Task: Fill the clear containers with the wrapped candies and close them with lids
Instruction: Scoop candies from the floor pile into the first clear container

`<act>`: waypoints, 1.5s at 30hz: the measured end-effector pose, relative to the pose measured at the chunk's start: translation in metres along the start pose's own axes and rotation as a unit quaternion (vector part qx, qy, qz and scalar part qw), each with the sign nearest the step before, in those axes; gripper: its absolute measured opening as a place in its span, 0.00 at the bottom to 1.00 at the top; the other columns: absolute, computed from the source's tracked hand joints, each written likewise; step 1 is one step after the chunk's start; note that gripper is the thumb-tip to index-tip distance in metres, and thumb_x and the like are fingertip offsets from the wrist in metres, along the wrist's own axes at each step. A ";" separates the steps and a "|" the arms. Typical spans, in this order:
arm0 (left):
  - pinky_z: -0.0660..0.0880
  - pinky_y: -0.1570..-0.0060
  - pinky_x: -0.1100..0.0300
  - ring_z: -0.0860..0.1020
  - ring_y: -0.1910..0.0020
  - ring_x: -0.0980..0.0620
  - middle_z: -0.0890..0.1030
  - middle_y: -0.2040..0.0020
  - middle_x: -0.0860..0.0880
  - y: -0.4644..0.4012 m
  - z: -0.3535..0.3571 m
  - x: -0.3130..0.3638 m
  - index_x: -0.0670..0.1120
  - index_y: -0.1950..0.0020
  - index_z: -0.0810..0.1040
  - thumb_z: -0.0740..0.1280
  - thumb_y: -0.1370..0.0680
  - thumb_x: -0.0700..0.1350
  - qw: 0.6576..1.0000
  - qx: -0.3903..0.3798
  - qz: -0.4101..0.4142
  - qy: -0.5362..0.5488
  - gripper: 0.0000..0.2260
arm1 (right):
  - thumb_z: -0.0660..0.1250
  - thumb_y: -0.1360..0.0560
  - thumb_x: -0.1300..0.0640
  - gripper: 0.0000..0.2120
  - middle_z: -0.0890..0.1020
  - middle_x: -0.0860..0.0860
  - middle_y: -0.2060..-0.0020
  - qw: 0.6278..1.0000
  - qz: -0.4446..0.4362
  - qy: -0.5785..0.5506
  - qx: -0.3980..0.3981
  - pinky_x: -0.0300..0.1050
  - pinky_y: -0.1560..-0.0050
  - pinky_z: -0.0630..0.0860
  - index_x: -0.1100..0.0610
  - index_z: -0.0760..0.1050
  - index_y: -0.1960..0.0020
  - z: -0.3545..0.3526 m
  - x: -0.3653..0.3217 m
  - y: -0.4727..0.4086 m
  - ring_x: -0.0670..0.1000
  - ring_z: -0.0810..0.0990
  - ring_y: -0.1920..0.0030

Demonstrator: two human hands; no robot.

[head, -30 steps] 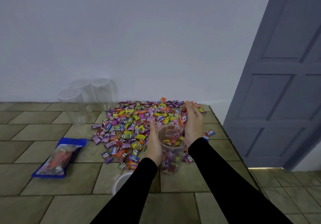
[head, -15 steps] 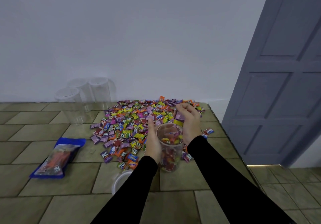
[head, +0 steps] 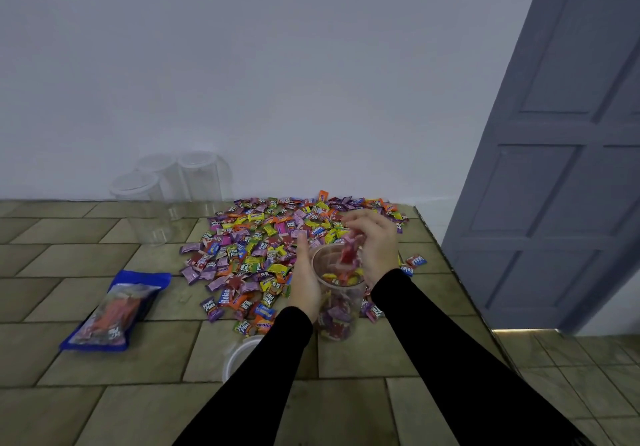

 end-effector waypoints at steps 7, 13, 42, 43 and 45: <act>0.78 0.61 0.57 0.82 0.64 0.49 0.83 0.56 0.40 0.008 0.003 0.005 0.33 0.46 0.78 0.51 0.20 0.62 0.998 -0.020 -0.046 -0.045 0.33 | 0.60 0.25 0.68 0.11 0.71 0.52 0.71 0.998 0.048 -0.019 0.024 0.40 0.72 0.66 0.58 0.77 0.61 -0.004 0.010 -0.006 0.50 0.68 0.70; 0.76 0.58 0.66 0.80 0.46 0.51 0.83 0.46 0.49 0.010 0.006 0.065 0.45 0.44 0.82 0.59 0.18 0.51 0.972 0.012 0.075 -0.221 0.15 | 0.58 0.23 0.66 0.12 0.72 0.49 0.70 0.999 0.048 -0.001 0.019 0.37 0.73 0.67 0.56 0.77 0.60 -0.021 -0.004 -0.026 0.48 0.70 0.70; 0.78 0.58 0.46 0.81 0.51 0.42 0.83 0.48 0.44 -0.109 0.157 -0.115 0.49 0.52 0.83 0.74 0.42 0.66 0.575 0.061 0.071 -0.813 0.27 | 0.59 0.22 0.61 0.08 0.78 0.51 0.54 0.908 0.069 0.405 -0.087 0.39 0.49 0.70 0.55 0.77 0.50 -0.162 0.128 -0.205 0.51 0.75 0.53; 0.79 0.59 0.47 0.82 0.52 0.43 0.83 0.48 0.45 -0.117 0.157 -0.124 0.50 0.52 0.84 0.73 0.42 0.66 0.582 0.058 0.071 -0.808 0.26 | 0.59 0.22 0.61 0.08 0.77 0.51 0.53 0.898 0.054 0.424 -0.102 0.40 0.47 0.71 0.54 0.77 0.50 -0.159 0.133 -0.213 0.51 0.76 0.52; 0.79 0.59 0.47 0.83 0.51 0.43 0.84 0.47 0.45 -0.129 0.159 -0.135 0.50 0.50 0.84 0.69 0.38 0.67 0.580 0.044 0.070 -0.810 0.26 | 0.60 0.23 0.59 0.08 0.77 0.53 0.48 0.874 0.016 0.470 -0.122 0.48 0.41 0.73 0.52 0.77 0.50 -0.153 0.142 -0.230 0.53 0.76 0.48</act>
Point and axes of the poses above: each hand's wrist, its own y-axis away from the middle knuckle, its own z-axis out of the palm, x = y × z, the point moved 8 cm from there along -y, towards the middle knuckle
